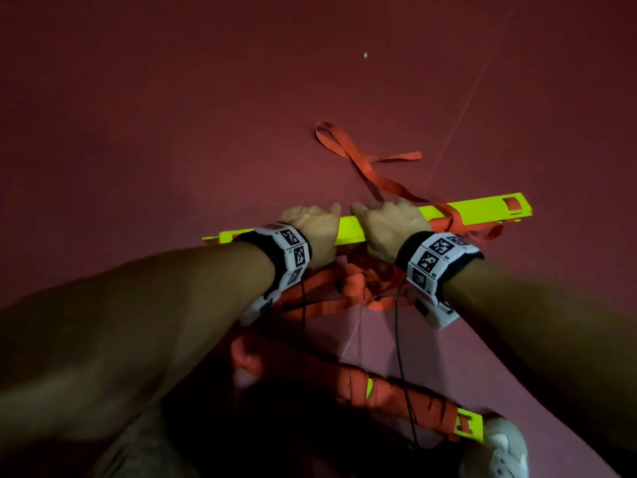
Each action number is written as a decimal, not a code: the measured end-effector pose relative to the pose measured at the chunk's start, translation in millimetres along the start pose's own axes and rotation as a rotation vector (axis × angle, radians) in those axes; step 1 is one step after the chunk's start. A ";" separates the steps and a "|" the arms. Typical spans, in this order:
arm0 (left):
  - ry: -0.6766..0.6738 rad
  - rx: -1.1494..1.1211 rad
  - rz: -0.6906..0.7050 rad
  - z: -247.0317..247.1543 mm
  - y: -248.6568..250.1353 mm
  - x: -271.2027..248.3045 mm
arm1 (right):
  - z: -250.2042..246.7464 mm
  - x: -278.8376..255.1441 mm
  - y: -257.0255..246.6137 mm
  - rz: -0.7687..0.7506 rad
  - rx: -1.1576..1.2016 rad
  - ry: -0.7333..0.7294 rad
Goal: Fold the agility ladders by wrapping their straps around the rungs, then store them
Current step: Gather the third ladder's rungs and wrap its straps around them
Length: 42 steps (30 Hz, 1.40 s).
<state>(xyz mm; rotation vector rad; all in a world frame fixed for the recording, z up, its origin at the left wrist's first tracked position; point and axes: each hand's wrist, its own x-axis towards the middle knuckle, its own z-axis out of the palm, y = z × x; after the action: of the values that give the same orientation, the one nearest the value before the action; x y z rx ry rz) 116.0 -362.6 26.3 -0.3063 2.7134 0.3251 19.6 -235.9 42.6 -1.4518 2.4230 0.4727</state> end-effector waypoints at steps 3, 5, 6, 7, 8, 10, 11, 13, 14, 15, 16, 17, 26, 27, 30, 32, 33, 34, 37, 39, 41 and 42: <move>0.025 0.021 0.035 -27.2 -5.0 -8.0 | -27.5 -10.3 1.8 0.007 -0.022 0.028; 0.059 0.039 0.051 -44.0 -7.7 -18.4 | -43.4 -18.5 -0.9 0.033 0.003 0.061; 0.071 0.043 0.053 -52.0 -8.4 -24.2 | -51.2 -22.8 -2.5 0.045 0.019 0.077; 0.085 0.051 0.052 -60.8 -8.8 -30.2 | -58.9 -26.7 -3.7 0.054 0.029 0.095; 0.104 0.067 0.051 -70.4 -8.6 -36.4 | -67.0 -30.7 -4.4 0.061 0.029 0.112; 0.143 0.108 0.054 -91.1 -6.5 -48.6 | -84.8 -41.0 -5.4 0.068 0.017 0.143; 0.166 0.137 0.063 -102.5 -3.5 -55.1 | -94.1 -46.9 -5.3 0.069 0.012 0.158; 0.211 0.217 0.106 -127.8 3.9 -67.7 | -113.8 -60.5 -4.2 0.070 -0.011 0.186; 0.225 0.251 0.127 -141.3 8.5 -74.2 | -123.8 -67.9 -3.0 0.071 -0.023 0.200; 0.234 0.277 0.141 -154.6 13.3 -79.9 | -133.2 -75.2 -0.8 0.069 -0.029 0.215; 0.244 0.301 0.149 -167.1 18.4 -85.5 | -142.4 -82.5 1.9 0.063 -0.025 0.233; 0.262 0.324 0.154 -178.9 23.7 -91.5 | -151.6 -90.5 5.0 0.062 -0.006 0.256; 0.446 0.428 0.192 -237.0 73.1 -139.7 | -191.5 -155.3 24.3 0.070 0.140 0.391; 0.455 0.457 0.209 -240.6 78.6 -142.7 | -190.4 -158.9 24.9 0.075 0.155 0.401; 0.478 0.595 0.263 -249.1 93.9 -151.6 | -185.9 -165.5 22.7 0.099 0.234 0.432; 0.489 0.673 0.306 -254.0 101.9 -159.0 | -185.4 -164.7 18.2 0.118 0.277 0.457; 0.475 0.705 0.311 -257.1 104.9 -162.9 | -186.1 -162.8 14.9 0.124 0.292 0.465; 0.454 0.731 0.307 -260.4 107.0 -166.3 | -187.3 -160.7 11.4 0.125 0.313 0.470; 0.428 0.796 0.297 -267.3 107.8 -174.2 | -191.1 -154.5 3.5 0.151 0.445 0.487; 0.465 0.795 0.291 -265.8 105.9 -174.1 | -190.9 -152.8 3.7 0.165 0.521 0.502; 0.524 0.768 0.287 -263.7 105.0 -172.0 | -188.6 -152.5 6.0 0.180 0.573 0.518; 0.546 0.748 0.288 -262.7 104.8 -170.3 | -187.7 -153.1 7.0 0.192 0.604 0.524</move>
<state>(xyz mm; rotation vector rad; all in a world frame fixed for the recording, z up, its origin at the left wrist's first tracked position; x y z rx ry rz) 150.2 -304.9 349.6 0.2508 3.1473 -0.8059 70.8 -188.5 274.6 -1.1694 2.7424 -0.6446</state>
